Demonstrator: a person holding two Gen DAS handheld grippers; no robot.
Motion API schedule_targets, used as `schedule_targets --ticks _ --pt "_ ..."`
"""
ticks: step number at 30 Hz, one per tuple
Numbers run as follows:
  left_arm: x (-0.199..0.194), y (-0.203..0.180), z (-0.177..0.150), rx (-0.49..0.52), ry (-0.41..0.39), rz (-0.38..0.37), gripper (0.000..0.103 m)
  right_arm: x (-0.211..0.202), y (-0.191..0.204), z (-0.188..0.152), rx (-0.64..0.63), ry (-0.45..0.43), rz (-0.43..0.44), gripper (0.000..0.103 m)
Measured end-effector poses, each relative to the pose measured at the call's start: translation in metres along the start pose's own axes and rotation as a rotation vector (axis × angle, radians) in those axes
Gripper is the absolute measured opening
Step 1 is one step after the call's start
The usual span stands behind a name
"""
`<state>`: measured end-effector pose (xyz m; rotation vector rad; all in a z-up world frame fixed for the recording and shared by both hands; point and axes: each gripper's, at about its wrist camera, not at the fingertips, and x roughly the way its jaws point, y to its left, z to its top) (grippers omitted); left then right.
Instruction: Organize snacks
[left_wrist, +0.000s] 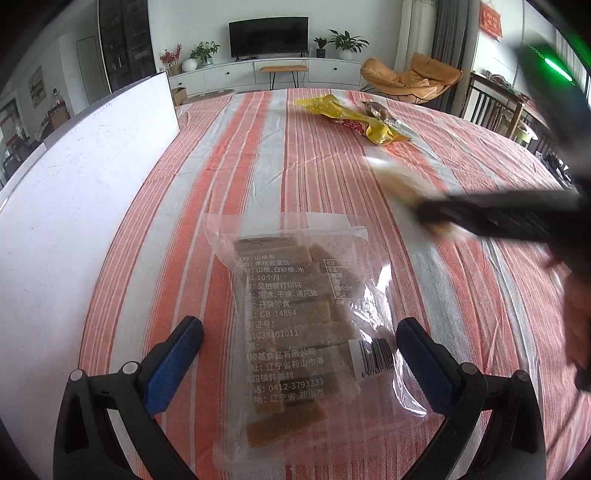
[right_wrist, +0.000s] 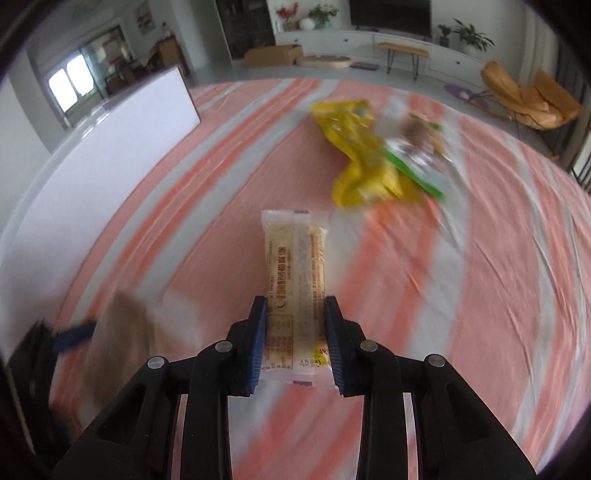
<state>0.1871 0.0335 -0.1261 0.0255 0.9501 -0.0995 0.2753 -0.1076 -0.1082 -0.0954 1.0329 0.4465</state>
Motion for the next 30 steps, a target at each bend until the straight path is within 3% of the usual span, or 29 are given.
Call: schedule_targets --ticks 10,15,16,17,18,19,22,30 --pt "0.0 0.0 0.0 0.0 0.0 0.0 0.103 -0.089 -0.076 -0.123 0.18 -0.081 -0.125 0.032" --pt "0.0 0.0 0.0 0.0 0.0 0.0 0.103 -0.109 -0.092 -0.156 0.22 -0.134 -0.211 0.034" --pt "0.0 0.0 0.0 0.0 0.0 0.0 0.103 -0.108 -0.09 -0.156 0.21 -0.138 -0.223 0.038" --pt "0.0 -0.001 0.0 0.0 0.0 0.0 0.103 -0.106 -0.086 -0.155 0.199 -0.143 -0.226 0.055" --pt "0.0 0.0 0.0 0.0 0.0 0.0 0.103 -0.103 -0.082 -0.153 0.192 -0.148 -0.215 0.079" --pt "0.0 0.0 0.0 0.0 0.0 0.0 0.103 -0.099 -0.078 -0.151 0.188 -0.146 -0.204 0.087" --pt "0.0 0.0 0.0 0.0 0.0 0.0 0.103 -0.089 -0.067 -0.151 0.131 -0.116 -0.27 0.092" --pt "0.0 0.0 0.0 0.0 0.0 0.0 0.103 -0.085 -0.068 -0.15 0.113 -0.106 -0.246 0.099"
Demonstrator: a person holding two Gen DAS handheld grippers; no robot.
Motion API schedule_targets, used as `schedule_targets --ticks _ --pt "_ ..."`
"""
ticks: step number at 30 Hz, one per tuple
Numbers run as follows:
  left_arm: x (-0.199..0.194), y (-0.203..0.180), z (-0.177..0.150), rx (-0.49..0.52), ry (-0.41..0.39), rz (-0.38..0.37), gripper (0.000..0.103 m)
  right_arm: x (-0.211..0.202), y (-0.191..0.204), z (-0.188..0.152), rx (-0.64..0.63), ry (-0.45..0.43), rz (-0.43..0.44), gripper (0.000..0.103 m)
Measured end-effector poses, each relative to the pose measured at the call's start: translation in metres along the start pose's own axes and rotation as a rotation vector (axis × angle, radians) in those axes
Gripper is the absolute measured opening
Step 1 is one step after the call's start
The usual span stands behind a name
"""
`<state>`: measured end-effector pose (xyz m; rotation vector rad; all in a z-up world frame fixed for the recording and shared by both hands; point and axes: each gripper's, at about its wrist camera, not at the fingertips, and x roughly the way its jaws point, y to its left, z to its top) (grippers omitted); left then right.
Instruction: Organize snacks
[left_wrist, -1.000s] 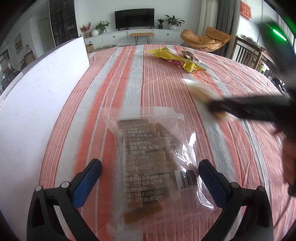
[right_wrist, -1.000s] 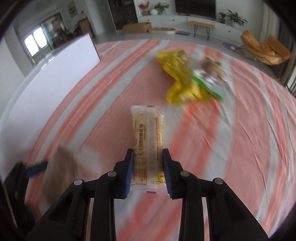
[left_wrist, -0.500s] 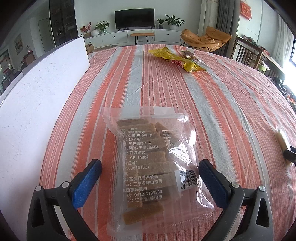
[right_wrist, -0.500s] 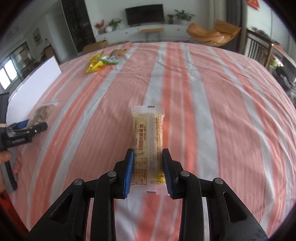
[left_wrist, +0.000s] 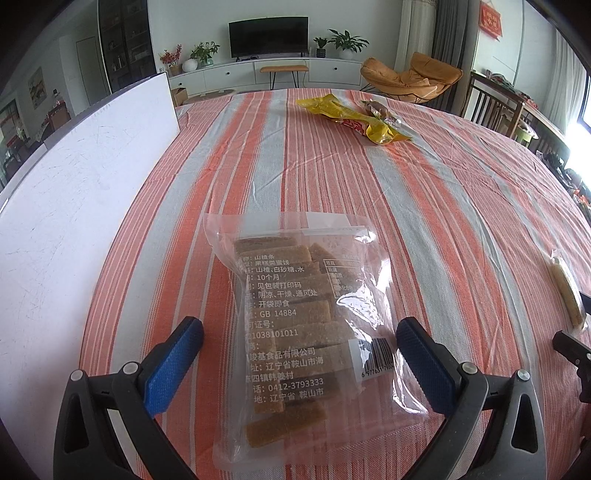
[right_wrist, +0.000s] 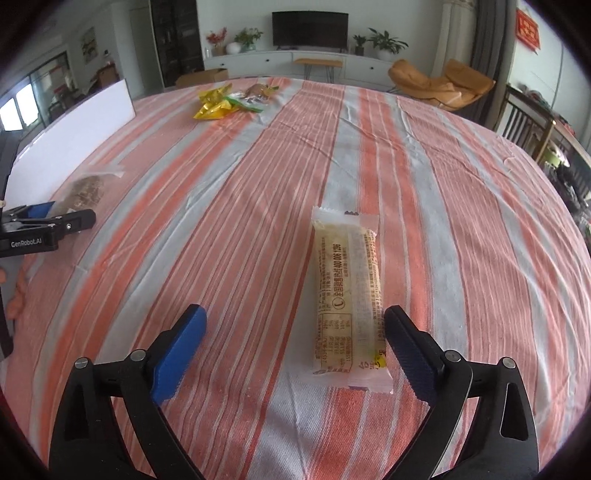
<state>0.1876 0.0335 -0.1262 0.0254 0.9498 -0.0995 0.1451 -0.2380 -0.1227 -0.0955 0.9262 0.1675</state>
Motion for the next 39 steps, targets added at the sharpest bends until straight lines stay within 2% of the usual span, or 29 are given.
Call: schedule_targets --ticks 3,4,7,8,9,12,14,19,22,23,25,26,27,28,29,32,36,39 --pt "0.0 0.0 0.0 0.0 0.0 0.0 0.103 -0.002 -0.001 -0.002 0.009 -0.005 0.015 0.098" --pt "0.0 0.0 0.0 0.0 0.0 0.0 0.103 -0.007 -0.006 -0.005 0.034 -0.027 0.056 0.097" --pt "0.001 0.0 0.0 0.0 0.0 0.0 0.103 -0.034 -0.043 -0.016 0.261 -0.156 0.323 0.097" --pt "0.001 0.0 0.0 -0.001 0.0 -0.001 0.103 -0.039 -0.057 -0.018 0.332 -0.175 0.379 0.097" --pt "0.001 0.0 0.0 -0.002 -0.001 -0.003 0.103 -0.042 -0.065 -0.018 0.36 -0.182 0.395 0.097" --pt "-0.001 -0.001 0.0 -0.003 -0.001 -0.004 0.103 -0.05 -0.076 -0.012 0.325 -0.198 0.334 0.097" --pt "-0.001 -0.001 0.0 -0.004 -0.002 -0.005 0.103 -0.046 -0.074 -0.008 0.288 -0.156 0.293 0.097" --pt "-0.002 -0.001 -0.001 0.004 0.002 0.004 0.103 -0.023 -0.044 -0.004 0.205 -0.054 0.223 0.097" --pt "-0.003 -0.008 0.0 0.036 0.054 -0.017 0.103 -0.013 -0.02 0.003 0.115 -0.001 0.139 0.097" --pt "-0.003 -0.012 0.0 0.052 0.062 -0.02 0.101 -0.009 -0.014 0.005 0.086 0.025 0.096 0.096" --pt "-0.007 -0.017 0.001 0.067 0.058 -0.027 0.088 -0.001 -0.009 0.007 0.069 0.07 0.049 0.094" --pt "-0.009 -0.018 0.002 0.072 0.052 -0.02 0.075 0.001 -0.009 0.008 0.074 0.084 0.028 0.079" --pt "-0.012 -0.017 0.003 0.07 0.043 -0.016 0.058 -0.002 -0.008 0.008 0.068 0.081 -0.007 0.04" --pt "-0.015 -0.015 0.005 0.063 0.037 -0.033 0.054 -0.005 -0.009 0.009 0.066 0.075 -0.038 0.032" --pt "-0.018 -0.012 0.006 0.049 0.039 -0.063 0.049 -0.005 -0.013 0.01 0.097 0.087 -0.02 0.031" --pt "-0.033 -0.002 0.002 -0.004 0.028 -0.138 0.048 -0.01 -0.021 0.007 0.152 0.084 0.032 0.031" --pt "-0.069 0.012 -0.008 -0.088 -0.011 -0.267 0.048 -0.033 -0.022 0.01 0.221 0.03 0.145 0.031" --pt "-0.105 0.031 -0.009 -0.156 -0.053 -0.352 0.048 -0.056 -0.008 0.028 0.236 -0.028 0.236 0.031"
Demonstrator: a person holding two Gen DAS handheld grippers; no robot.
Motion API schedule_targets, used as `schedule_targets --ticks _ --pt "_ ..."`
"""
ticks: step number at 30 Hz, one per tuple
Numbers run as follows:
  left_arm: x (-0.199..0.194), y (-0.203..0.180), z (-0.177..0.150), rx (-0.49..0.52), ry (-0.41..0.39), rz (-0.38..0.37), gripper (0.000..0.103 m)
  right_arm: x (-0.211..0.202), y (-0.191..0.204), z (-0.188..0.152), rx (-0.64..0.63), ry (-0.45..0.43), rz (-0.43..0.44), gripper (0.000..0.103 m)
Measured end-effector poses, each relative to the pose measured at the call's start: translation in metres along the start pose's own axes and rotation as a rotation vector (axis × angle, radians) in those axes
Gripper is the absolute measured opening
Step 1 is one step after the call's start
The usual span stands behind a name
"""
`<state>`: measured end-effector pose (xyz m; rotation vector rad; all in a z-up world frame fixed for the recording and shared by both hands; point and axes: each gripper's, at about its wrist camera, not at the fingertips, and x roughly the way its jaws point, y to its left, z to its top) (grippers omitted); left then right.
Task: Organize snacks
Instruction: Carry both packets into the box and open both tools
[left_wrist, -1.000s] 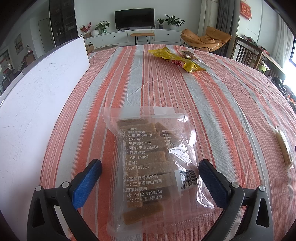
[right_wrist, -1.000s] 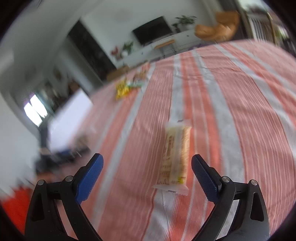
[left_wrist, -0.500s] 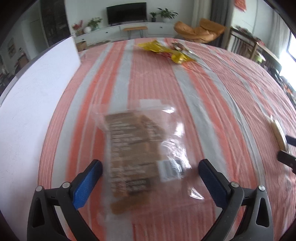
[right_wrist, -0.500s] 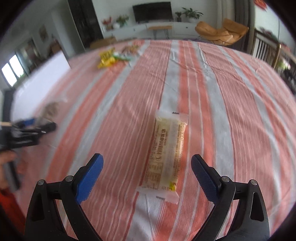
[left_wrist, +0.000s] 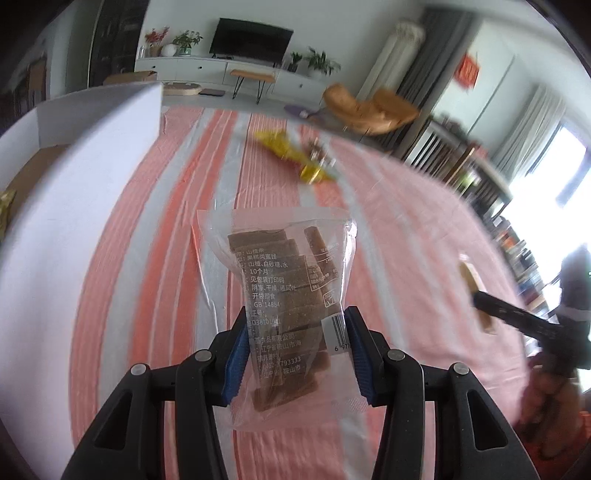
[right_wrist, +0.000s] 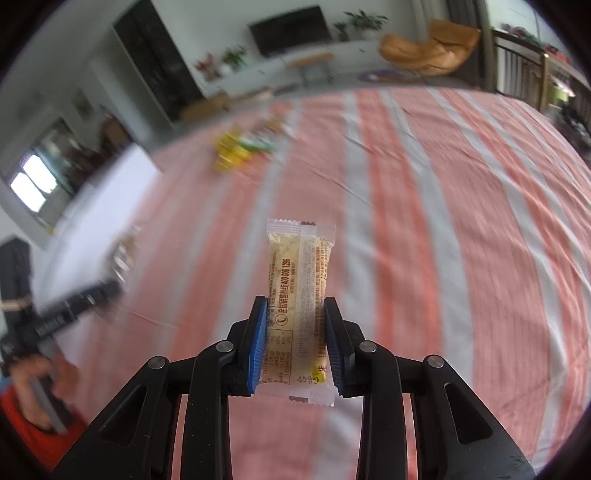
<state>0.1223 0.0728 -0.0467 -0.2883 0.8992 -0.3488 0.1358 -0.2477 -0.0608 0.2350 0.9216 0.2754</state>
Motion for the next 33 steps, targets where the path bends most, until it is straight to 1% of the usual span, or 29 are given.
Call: schedule_targets --ticks 2,3,5,6,8,9,12,13,14,16,17,18,19,20,21,22,23,24,26,29,30,31,32,33 --pt "-0.033 0.009 0.008 -0.025 -0.045 -0.035 0.048 -0.01 0.026 0.013 -0.026 -0.027 0.056 0.031" --pt "-0.049 0.016 0.013 -0.029 -0.068 -0.036 0.048 -0.015 0.043 0.02 -0.047 -0.04 0.085 0.031" --pt "-0.085 0.041 0.025 -0.034 -0.115 0.008 0.049 -0.022 0.082 0.034 -0.094 -0.058 0.145 0.031" --pt "-0.096 0.052 0.028 -0.039 -0.125 0.032 0.049 -0.024 0.103 0.042 -0.119 -0.066 0.18 0.031" --pt "-0.126 0.09 0.035 -0.062 -0.158 0.13 0.049 -0.024 0.156 0.055 -0.182 -0.072 0.259 0.031" --pt "-0.135 0.103 0.036 -0.076 -0.164 0.167 0.049 -0.023 0.177 0.059 -0.206 -0.071 0.288 0.031" --pt "-0.166 0.164 0.033 -0.15 -0.171 0.291 0.049 -0.006 0.264 0.066 -0.298 -0.042 0.399 0.031" --pt "-0.171 0.176 0.031 -0.162 -0.169 0.325 0.049 0.0 0.288 0.065 -0.326 -0.032 0.419 0.031" --pt "-0.176 0.193 0.026 -0.174 -0.162 0.38 0.049 0.009 0.317 0.063 -0.363 -0.016 0.437 0.031" --pt "-0.176 0.219 0.016 -0.189 -0.12 0.489 0.051 0.031 0.36 0.059 -0.397 0.029 0.474 0.031" --pt "-0.174 0.23 0.011 -0.199 -0.094 0.531 0.057 0.041 0.374 0.057 -0.404 0.052 0.492 0.032" --pt "-0.173 0.237 0.005 -0.208 -0.085 0.548 0.071 0.057 0.393 0.052 -0.408 0.087 0.519 0.035" --pt "-0.172 0.242 0.002 -0.216 -0.082 0.558 0.08 0.069 0.405 0.048 -0.412 0.116 0.523 0.039" --pt "-0.175 0.246 -0.002 -0.23 -0.094 0.575 0.089 0.08 0.413 0.044 -0.416 0.143 0.513 0.06" --pt "-0.182 0.247 -0.007 -0.244 -0.127 0.591 0.091 0.087 0.414 0.042 -0.417 0.156 0.505 0.073" --pt "-0.188 0.246 -0.01 -0.258 -0.16 0.6 0.092 0.088 0.412 0.038 -0.412 0.151 0.505 0.074" --pt "-0.195 0.245 -0.012 -0.274 -0.192 0.604 0.096 0.086 0.404 0.035 -0.407 0.133 0.508 0.075" --pt "-0.198 0.247 -0.011 -0.286 -0.214 0.604 0.099 0.083 0.394 0.032 -0.41 0.119 0.504 0.08" --pt "-0.209 0.241 -0.012 -0.321 -0.273 0.585 0.099 0.076 0.366 0.029 -0.426 0.076 0.45 0.083" --pt "-0.212 0.217 -0.004 -0.335 -0.32 0.495 0.099 0.069 0.3 0.022 -0.436 0.018 0.324 0.086" --pt "-0.211 0.202 -0.001 -0.323 -0.332 0.462 0.099 0.07 0.264 0.017 -0.429 0.006 0.249 0.086" --pt "-0.212 0.19 0.002 -0.309 -0.338 0.442 0.099 0.072 0.241 0.013 -0.42 0.003 0.193 0.086" --pt "-0.208 0.168 0.006 -0.278 -0.342 0.41 0.099 0.074 0.213 0.009 -0.405 0.008 0.129 0.086" --pt "-0.205 0.152 0.008 -0.252 -0.342 0.386 0.099 0.078 0.177 0.006 -0.376 0.028 0.043 0.086"
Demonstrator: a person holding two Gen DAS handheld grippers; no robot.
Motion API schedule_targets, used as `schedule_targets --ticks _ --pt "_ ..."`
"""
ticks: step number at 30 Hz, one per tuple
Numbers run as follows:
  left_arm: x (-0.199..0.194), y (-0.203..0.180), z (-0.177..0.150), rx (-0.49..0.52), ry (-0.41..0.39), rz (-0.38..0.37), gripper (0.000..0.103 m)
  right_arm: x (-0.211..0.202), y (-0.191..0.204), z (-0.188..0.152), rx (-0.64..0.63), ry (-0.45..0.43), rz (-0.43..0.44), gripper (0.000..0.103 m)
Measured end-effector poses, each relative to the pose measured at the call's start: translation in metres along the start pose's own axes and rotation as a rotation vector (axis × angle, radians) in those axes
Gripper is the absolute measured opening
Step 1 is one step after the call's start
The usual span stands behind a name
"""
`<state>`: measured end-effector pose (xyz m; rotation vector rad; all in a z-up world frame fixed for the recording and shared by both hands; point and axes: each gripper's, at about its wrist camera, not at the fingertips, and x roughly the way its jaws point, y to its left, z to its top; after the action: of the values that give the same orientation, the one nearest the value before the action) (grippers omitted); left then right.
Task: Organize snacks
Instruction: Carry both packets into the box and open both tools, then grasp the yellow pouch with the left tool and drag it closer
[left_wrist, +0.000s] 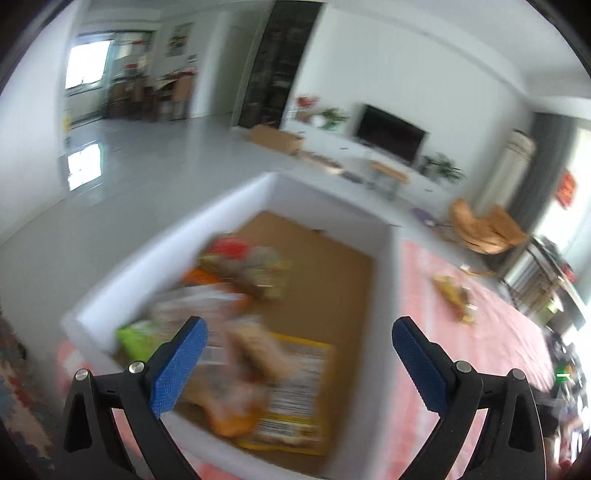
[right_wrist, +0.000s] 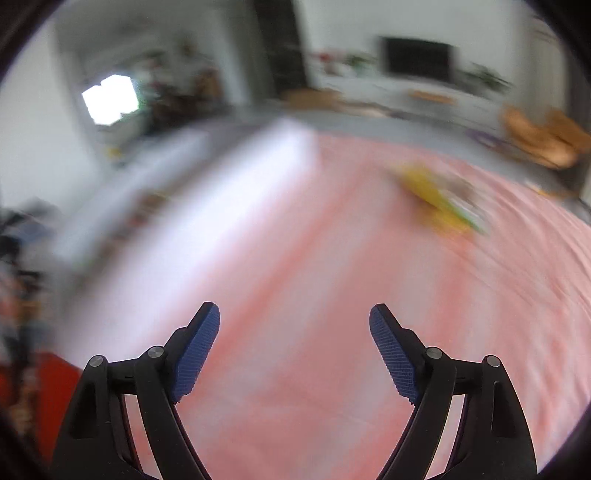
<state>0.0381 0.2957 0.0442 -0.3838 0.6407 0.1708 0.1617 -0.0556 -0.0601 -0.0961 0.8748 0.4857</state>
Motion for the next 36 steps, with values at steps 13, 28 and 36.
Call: schedule_targets --ticks 13,28,36 --pt "0.088 -0.261 -0.115 0.322 0.271 -0.29 0.103 -0.073 -0.243 -0.127 0.331 0.018 -0.377 0.086" --pt "0.174 -0.296 -0.175 0.339 0.337 -0.154 0.103 -0.054 -0.214 -0.114 0.164 0.063 -0.367 0.086" --pt "0.184 -0.28 -0.182 0.324 0.297 -0.112 0.102 -0.049 -0.211 -0.116 0.16 0.037 -0.36 0.092"
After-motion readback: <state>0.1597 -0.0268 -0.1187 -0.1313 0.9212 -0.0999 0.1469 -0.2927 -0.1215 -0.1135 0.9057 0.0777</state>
